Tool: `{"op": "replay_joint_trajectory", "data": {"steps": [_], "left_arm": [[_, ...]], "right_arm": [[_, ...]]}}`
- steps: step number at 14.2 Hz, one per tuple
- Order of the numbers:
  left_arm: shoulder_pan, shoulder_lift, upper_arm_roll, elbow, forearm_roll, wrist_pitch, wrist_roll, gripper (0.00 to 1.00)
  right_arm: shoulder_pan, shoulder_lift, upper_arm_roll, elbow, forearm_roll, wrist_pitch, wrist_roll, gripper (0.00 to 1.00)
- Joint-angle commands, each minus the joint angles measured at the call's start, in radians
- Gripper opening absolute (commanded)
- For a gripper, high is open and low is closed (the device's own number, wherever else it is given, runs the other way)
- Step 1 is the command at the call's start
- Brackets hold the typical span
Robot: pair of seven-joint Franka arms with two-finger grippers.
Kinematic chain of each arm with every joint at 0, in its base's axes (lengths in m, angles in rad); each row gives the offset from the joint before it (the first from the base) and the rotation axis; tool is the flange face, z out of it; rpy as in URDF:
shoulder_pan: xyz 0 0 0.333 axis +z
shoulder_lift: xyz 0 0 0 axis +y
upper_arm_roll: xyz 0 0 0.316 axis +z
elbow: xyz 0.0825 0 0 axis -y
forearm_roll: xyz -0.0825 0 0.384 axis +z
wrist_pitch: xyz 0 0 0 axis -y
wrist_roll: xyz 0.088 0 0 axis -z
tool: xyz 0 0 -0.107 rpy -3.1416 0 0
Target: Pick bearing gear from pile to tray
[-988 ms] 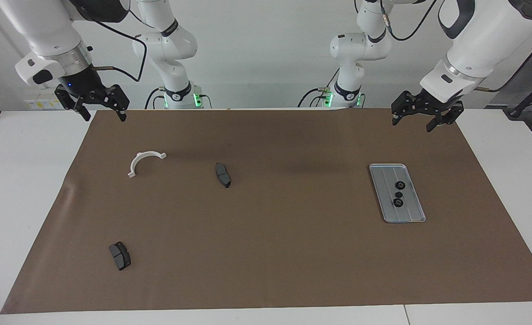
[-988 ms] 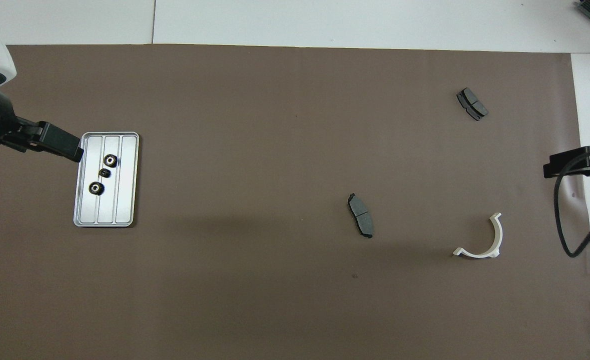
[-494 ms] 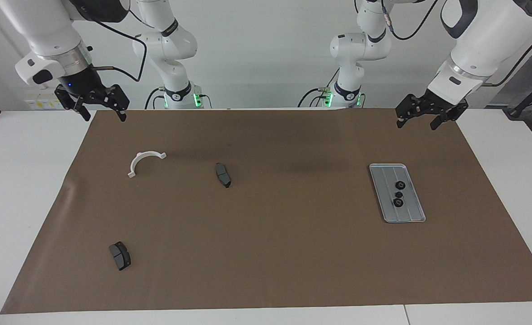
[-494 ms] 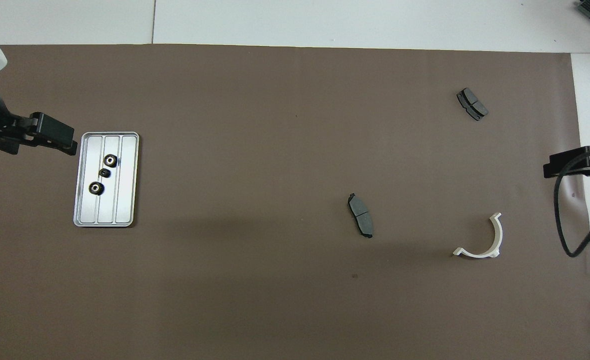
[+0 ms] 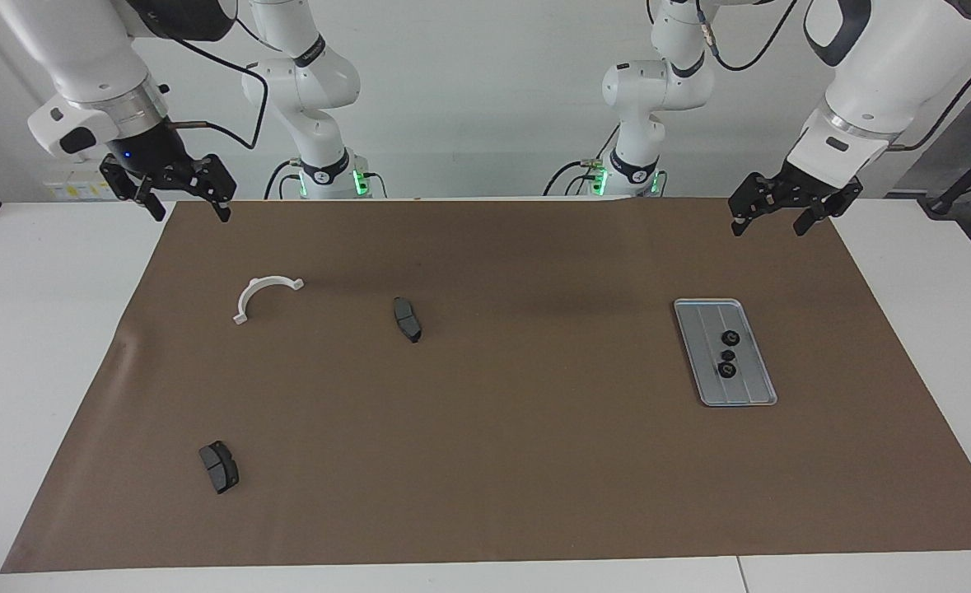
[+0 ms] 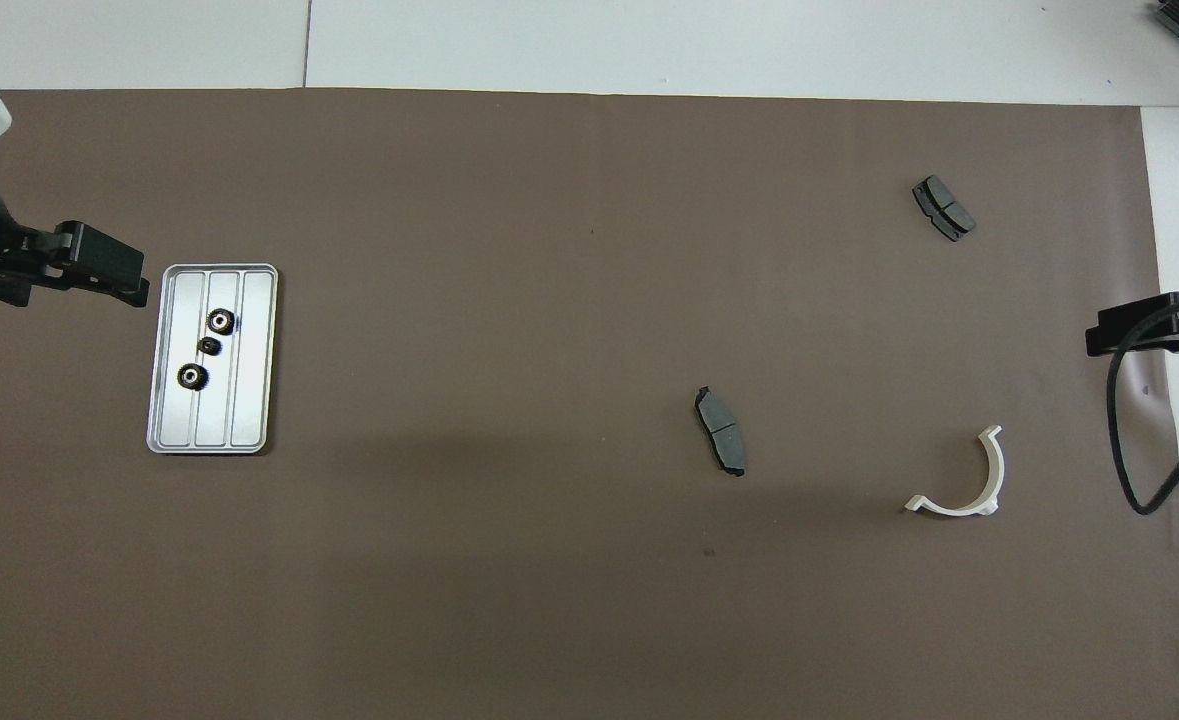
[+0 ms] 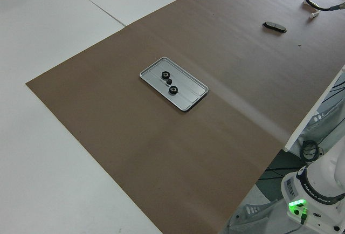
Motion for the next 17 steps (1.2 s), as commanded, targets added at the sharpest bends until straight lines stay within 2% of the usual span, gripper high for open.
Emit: {"op": "replay_joint_trajectory", "data": {"steps": [1,17], "left_arm": [[0.004,-0.032,0.001,-0.042,0.019,0.026,-0.012,1.00],[0.007,-0.034,0.002,-0.043,0.019,0.041,-0.003,1.00]], "right_arm": [[-0.002,-0.013,0.001,-0.016,0.026,0.006,0.012,1.00],[-0.003,-0.013,0.001,-0.016,0.026,0.006,0.012,1.00]]}}
